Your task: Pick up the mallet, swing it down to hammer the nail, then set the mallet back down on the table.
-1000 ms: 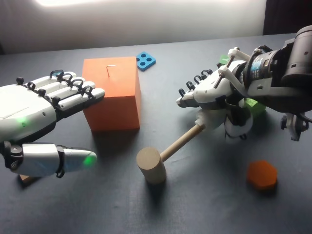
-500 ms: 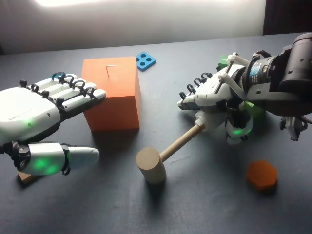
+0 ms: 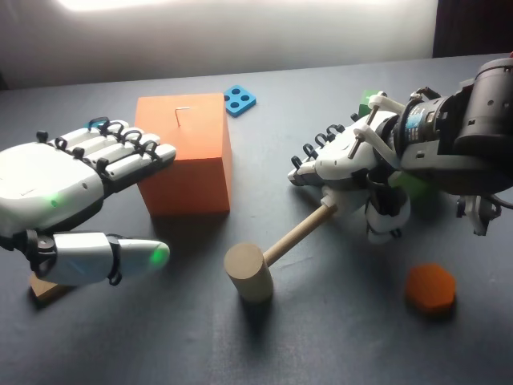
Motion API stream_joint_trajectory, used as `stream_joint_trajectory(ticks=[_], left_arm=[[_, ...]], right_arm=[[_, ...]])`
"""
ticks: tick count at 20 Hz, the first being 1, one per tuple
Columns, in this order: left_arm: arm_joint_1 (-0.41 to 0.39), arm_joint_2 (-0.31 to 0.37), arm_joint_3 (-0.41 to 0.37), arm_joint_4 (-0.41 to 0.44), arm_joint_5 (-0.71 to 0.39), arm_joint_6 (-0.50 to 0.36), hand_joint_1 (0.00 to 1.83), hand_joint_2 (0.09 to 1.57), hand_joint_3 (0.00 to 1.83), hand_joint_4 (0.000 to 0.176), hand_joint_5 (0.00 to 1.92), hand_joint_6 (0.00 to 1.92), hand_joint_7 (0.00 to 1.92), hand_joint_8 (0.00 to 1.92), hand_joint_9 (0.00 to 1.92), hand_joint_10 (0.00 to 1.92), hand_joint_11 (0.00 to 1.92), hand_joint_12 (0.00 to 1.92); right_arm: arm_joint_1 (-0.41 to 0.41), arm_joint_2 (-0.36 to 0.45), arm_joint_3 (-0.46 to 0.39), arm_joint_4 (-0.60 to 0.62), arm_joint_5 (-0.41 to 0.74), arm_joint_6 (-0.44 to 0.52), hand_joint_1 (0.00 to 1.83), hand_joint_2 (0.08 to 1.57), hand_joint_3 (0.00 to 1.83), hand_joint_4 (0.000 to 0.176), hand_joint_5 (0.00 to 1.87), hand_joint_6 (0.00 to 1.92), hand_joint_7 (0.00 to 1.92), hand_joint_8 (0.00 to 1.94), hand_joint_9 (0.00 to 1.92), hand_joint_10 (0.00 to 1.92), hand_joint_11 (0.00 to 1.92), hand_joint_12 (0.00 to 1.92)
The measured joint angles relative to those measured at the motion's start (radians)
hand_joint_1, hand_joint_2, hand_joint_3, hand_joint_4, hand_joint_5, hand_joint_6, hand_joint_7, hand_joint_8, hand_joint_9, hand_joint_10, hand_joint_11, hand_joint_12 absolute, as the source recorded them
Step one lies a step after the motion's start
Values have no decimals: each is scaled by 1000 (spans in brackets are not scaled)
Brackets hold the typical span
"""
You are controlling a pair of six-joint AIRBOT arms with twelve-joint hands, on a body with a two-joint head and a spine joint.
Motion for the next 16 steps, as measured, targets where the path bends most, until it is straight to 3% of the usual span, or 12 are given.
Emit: stream_joint_trajectory(ticks=[3,5,9,10,11,12,13,14,15,16], left_arm=[[-1,-5,0,0,1,0,0,1201,3,0,0,0,0,0,0,0,0,0],[-1,-6,0,-2,2,0,0,1199,2,0,0,0,0,0,0,0,0,0],[-1,-11,6,-9,8,0,0,1203,3,0,0,0,0,0,0,0,0,0],[-1,-11,6,-10,7,0,0,1205,4,0,0,0,0,0,0,0,0,0],[-1,-11,6,-12,8,0,0,1203,3,0,0,0,0,0,0,0,0,0],[-1,-11,6,-14,8,0,0,1204,3,0,0,0,0,0,0,0,0,0],[-1,-17,10,-19,7,0,0,1206,4,0,0,0,0,0,0,0,0,0],[0,-18,10,-23,7,-3,0,1206,4,0,0,0,0,0,0,0,0,0],[0,-17,10,-23,7,-3,0,1203,2,0,0,0,0,0,0,0,0,0],[0,-18,10,-24,7,-3,0,1203,2,0,0,0,0,0,0,0,0,0]], right_arm=[[-5,1,0,-1,3,0,1286,952,0,0,0,0,0,0,0,0,0,226],[-5,1,0,-1,4,0,1294,931,0,0,102,22,93,17,67,21,0,583],[-5,2,0,-12,31,3,1275,961,9,0,503,102,592,116,512,166,0,1197],[-5,2,0,-16,43,3,1301,957,2,0,608,92,682,163,550,320,0,1293],[-5,2,0,-18,52,3,1306,941,0,0,703,142,656,442,515,696,40,1390],[-5,2,0,-19,59,3,1274,953,0,0,596,560,470,962,393,1128,50,1519],[-5,3,0,-19,63,4,1250,962,2,0,496,926,374,1290,333,1392,64,1627],[-5,6,0,-16,64,4,1228,962,1,0,483,1141,372,1456,347,1532,98,1692],[-5,7,0,-16,65,4,1150,1208,31,0,652,1320,598,1606,452,1695,272,1839],[-5,8,0,-16,66,4,1150,1208,31,0,652,1320,598,1606,452,1695,272,1839]])
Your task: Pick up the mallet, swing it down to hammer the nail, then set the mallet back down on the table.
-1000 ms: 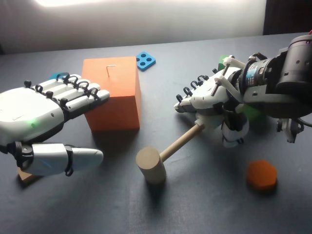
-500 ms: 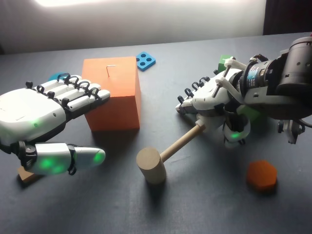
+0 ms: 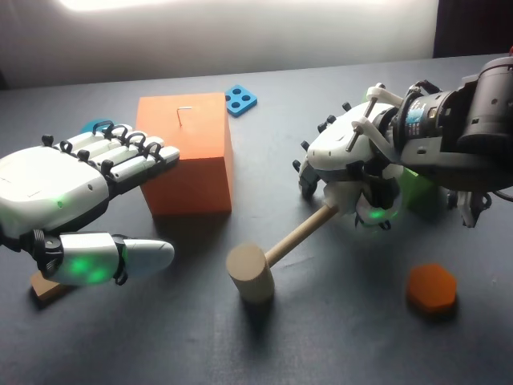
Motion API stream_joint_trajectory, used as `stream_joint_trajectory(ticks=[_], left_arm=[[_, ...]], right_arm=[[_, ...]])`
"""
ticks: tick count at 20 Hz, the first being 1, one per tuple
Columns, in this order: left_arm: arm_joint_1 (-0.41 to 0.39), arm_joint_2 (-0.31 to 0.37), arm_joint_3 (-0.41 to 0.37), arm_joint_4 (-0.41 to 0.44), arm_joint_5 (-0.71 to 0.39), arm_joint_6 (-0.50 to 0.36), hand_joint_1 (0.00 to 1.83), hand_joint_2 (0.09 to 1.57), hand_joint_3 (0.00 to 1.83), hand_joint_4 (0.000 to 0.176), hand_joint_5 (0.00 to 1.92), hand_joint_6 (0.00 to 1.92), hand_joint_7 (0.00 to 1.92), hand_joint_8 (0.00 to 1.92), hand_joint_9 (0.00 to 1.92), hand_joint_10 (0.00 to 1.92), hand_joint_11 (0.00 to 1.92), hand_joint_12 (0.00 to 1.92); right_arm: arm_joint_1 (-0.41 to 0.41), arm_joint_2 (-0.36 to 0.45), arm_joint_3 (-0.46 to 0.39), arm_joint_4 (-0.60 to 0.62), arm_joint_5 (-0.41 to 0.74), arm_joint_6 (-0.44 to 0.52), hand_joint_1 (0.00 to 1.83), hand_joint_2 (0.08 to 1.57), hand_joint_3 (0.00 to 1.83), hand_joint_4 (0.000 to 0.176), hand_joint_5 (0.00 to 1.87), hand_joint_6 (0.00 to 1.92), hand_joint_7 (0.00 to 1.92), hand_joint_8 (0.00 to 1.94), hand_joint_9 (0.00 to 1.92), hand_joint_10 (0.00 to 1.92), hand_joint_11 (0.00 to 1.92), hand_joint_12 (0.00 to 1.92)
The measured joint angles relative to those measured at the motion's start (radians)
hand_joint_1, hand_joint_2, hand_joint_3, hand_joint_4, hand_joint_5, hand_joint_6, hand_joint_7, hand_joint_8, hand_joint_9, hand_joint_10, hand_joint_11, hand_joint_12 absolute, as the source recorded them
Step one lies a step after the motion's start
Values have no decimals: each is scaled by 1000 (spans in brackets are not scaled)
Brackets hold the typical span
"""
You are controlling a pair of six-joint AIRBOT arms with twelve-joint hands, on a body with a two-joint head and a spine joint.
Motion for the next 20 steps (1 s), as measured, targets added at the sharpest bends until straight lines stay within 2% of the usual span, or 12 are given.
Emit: stream_joint_trajectory(ticks=[1,2,3,4,6,8,9,11,13,15,17,20], left_arm=[[1,-1,0,-3,-1,0,0,1203,2,0,0,0,0,0,0,0,0,0],[1,-2,0,-3,0,0,0,1205,3,0,0,0,0,0,0,0,0,0],[1,-2,0,-3,-1,0,0,1204,2,0,0,0,0,0,0,0,0,0],[1,-2,0,-3,0,0,0,1206,2,0,0,0,0,0,0,0,0,0],[2,-2,0,-5,0,0,0,1204,1,0,0,0,0,0,0,0,0,0],[2,-2,-1,-5,0,-1,0,1203,1,0,2,0,0,0,0,0,0,0],[2,-2,-1,-5,1,-1,0,1207,2,0,17,7,8,3,0,0,0,0],[2,-2,-1,-6,1,-1,0,1204,1,0,0,0,0,0,0,0,0,0],[2,-2,-1,-6,2,-1,0,1209,3,0,27,9,27,9,0,0,0,0],[2,-2,-1,-6,1,-1,0,1215,5,0,26,7,18,4,0,0,0,0],[3,-2,-1,-5,2,-1,0,1214,4,0,18,3,14,2,0,0,0,0],[4,-2,-1,-6,2,0,0,1223,7,0,28,6,14,4,0,0,0,0]], right_arm=[[1,2,0,1,1,0,1162,1252,17,0,705,1273,691,1636,604,1715,508,1822],[3,2,0,3,1,0,1176,1278,9,0,711,1200,674,1741,668,1781,626,1838],[7,5,-1,5,-4,-3,1158,1322,5,0,670,1215,600,1868,704,1910,701,1912],[7,7,-1,9,-20,-6,1105,1265,0,0,725,1333,701,1926,825,1919,851,1919],[5,17,-11,26,-61,-14,1094,1240,0,0,757,1363,871,1940,1031,1921,1097,1921],[8,32,-27,18,-61,-21,1074,1258,6,0,720,1449,942,1941,1081,1921,1190,1921],[8,38,-35,16,-57,-24,1117,1247,0,0,768,1770,1030,1941,1162,1921,1272,1921],[11,50,-59,18,-55,-39,1075,1248,0,0,774,1889,1179,1941,1299,1921,1387,1921],[18,60,-77,21,-50,-42,1000,1224,0,0,945,1920,1363,1941,1473,1921,1587,1921],[26,72,-96,25,-40,-42,977,1217,0,0,963,1921,1458,1941,1622,1921,1776,1921],[37,97,-128,26,-33,-43,798,1242,6,0,1110,1921,1529,1941,1675,1921,1819,1921],[51,146,-170,16,-44,-49,356,1316,17,0,1418,1921,1621,1941,1712,1921,1853,1921]])
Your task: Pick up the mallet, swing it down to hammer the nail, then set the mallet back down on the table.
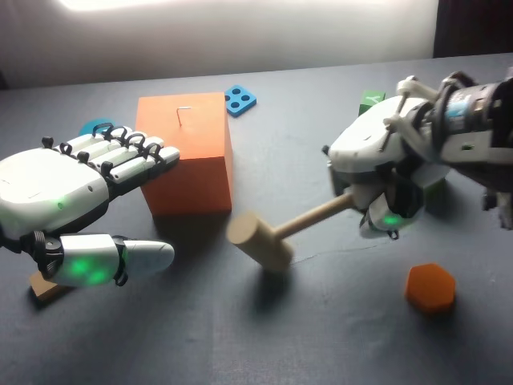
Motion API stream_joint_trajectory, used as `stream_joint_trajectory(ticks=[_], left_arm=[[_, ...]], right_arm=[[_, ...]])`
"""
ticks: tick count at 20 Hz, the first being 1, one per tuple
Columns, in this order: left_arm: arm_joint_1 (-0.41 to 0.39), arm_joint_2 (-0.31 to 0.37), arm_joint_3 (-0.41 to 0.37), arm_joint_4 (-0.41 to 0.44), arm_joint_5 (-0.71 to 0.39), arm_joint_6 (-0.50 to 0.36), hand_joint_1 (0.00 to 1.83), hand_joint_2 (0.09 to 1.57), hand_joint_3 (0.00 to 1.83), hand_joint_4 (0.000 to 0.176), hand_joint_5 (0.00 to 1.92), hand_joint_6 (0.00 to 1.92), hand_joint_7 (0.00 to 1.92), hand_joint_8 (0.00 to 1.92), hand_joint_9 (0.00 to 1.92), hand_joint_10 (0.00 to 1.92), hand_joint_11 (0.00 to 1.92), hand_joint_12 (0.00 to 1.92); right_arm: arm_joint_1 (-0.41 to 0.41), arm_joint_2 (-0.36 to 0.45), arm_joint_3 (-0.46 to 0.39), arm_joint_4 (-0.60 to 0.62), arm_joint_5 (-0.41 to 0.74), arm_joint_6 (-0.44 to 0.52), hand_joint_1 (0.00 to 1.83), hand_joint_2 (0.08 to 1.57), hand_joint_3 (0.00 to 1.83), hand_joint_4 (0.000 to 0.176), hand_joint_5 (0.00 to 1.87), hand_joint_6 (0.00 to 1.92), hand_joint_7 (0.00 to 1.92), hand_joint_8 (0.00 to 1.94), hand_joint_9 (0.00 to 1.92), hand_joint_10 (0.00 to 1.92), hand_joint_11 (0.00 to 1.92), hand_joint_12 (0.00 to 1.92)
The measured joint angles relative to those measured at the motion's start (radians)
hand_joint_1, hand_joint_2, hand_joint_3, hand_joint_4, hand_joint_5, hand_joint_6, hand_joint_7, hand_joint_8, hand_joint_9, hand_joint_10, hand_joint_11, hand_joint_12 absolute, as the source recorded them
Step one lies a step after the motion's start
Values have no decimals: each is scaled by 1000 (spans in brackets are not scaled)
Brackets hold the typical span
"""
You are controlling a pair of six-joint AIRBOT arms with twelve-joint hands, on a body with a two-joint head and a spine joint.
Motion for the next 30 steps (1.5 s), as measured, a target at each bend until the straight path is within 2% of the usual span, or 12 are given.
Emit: stream_joint_trajectory(ticks=[1,2,3,6,9,11,14,20,25,26,28,30], left_arm=[[0,0,0,0,0,0,0,1225,7,0,21,3,5,0,0,0,0,0],[0,0,0,0,0,0,0,1227,8,0,32,7,19,7,0,0,0,0],[1,0,0,1,0,0,0,1230,4,0,112,10,99,10,47,6,22,13],[1,0,0,-1,-16,0,0,1232,2,0,121,5,129,12,97,18,26,17],[1,0,0,-1,-21,0,0,1232,1,0,143,9,150,15,116,19,38,24],[1,0,0,-1,-22,0,0,1228,0,0,23,0,19,0,6,0,1,0],[1,0,0,0,-2,0,0,1227,0,0,41,10,25,7,0,0,0,0],[1,0,0,0,-5,-3,0,1231,1,0,26,2,15,5,0,0,0,0],[1,0,0,0,-3,-4,0,1230,1,0,21,2,2,1,0,0,0,0],[1,0,0,0,-3,-4,0,1231,1,0,3,0,0,0,0,0,0,0],[1,0,0,0,-2,-4,0,1226,0,0,3,1,0,0,0,0,0,0],[2,0,0,0,-3,-4,0,1227,0,0,0,0,0,0,0,0,0,0]], right_arm=[[2,16,-16,0,-5,0,258,1395,0,61,1470,1921,1647,1941,1732,1921,1878,1921],[8,34,-35,-1,-19,-6,232,1447,6,153,1516,1921,1683,1941,1756,1921,1899,1921],[13,58,-59,-2,-31,-8,165,1483,15,170,1540,1921,1677,1941,1737,1921,1873,1921],[43,117,-110,0,-50,-8,158,1554,15,163,1537,1921,1653,1941,1725,1921,1853,1921],[91,186,-159,0,-53,-14,342,1571,61,129,1501,1921,1621,1941,1705,1921,1829,1921],[113,222,-174,0,-22,-11,532,1571,100,145,1433,1921,1608,1941,1693,1921,1833,1921],[125,259,-172,-8,85,7,594,1571,140,175,1443,1921,1619,1941,1687,1921,1831,1921],[126,266,-131,-21,423,-26,579,1571,131,176,1519,1921,1630,1941,1696,1921,1821,1921],[135,209,-77,11,489,-130,630,1571,95,176,1495,1921,1622,1941,1694,1921,1828,1921],[133,199,-58,240,519,-357,616,1571,103,176,1525,1921,1645,1941,1715,1921,1845,1921],[111,196,-46,497,618,-647,659,1571,73,176,1525,1921,1637,1941,1710,1921,1843,1921],[104,189,-42,645,664,-826,652,1571,84,176,1540,1921,1632,1941,1708,1921,1838,1921]])
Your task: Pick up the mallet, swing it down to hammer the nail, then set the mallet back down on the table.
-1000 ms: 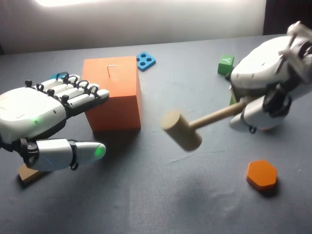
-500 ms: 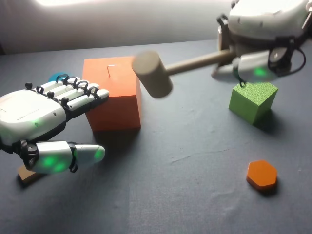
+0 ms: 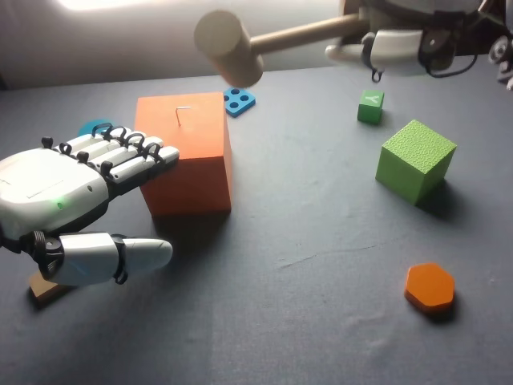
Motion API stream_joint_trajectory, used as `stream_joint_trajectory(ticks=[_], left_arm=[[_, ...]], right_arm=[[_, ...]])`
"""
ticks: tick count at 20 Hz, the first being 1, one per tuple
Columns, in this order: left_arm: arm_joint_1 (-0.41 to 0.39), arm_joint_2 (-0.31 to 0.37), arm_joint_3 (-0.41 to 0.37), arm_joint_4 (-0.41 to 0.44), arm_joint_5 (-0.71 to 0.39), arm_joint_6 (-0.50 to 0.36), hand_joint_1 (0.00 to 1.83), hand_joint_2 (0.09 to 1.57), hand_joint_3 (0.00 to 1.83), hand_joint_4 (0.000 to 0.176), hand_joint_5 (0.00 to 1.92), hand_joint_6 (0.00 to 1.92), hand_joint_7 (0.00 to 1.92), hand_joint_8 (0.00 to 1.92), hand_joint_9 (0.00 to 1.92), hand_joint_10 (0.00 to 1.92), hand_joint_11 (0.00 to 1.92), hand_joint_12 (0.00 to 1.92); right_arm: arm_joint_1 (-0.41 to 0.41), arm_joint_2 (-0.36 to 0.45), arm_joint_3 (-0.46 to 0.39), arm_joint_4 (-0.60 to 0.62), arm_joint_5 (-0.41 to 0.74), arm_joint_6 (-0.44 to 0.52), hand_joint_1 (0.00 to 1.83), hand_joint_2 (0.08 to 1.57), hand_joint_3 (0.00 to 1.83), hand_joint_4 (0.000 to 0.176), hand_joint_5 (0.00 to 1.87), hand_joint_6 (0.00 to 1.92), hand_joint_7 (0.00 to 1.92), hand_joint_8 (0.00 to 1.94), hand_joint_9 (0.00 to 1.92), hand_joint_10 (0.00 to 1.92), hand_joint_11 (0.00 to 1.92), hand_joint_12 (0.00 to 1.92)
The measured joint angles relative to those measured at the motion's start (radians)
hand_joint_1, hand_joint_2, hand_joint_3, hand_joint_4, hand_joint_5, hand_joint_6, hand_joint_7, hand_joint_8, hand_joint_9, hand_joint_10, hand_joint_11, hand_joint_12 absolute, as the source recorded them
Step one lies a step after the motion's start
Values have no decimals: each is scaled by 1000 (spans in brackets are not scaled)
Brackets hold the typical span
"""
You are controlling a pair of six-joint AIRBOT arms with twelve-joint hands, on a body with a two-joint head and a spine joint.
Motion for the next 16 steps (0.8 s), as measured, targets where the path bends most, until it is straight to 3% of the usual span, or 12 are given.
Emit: stream_joint_trajectory(ticks=[4,10,12,14,16], left_arm=[[0,0,0,0,0,0,0,1223,0,0,0,0,0,0,0,0,0,0],[0,0,1,1,0,0,0,1226,0,0,0,0,0,0,0,0,0,0],[0,0,1,1,0,0,0,1223,0,0,0,0,0,0,0,0,0,0],[0,0,3,2,0,0,0,1228,0,0,0,0,0,0,0,0,0,0],[0,0,3,2,0,0,0,1225,0,0,0,0,0,0,0,0,6,3]], right_arm=[[-21,-16,-10,484,13,-260,669,1571,95,176,1533,1921,1625,1941,1698,1921,1827,1921],[-21,-92,-43,1165,128,-812,736,1569,48,176,1518,1921,1613,1941,1683,1921,1824,1921],[-21,-134,-43,1255,173,-892,704,1570,54,175,1504,1921,1615,1941,1688,1921,1824,1921],[-19,-159,-37,1279,192,-894,599,1571,120,174,1537,1921,1647,1941,1723,1921,1845,1921],[-19,-174,-32,1302,213,-895,615,1571,108,176,1522,1921,1643,1941,1726,1921,1850,1921]])
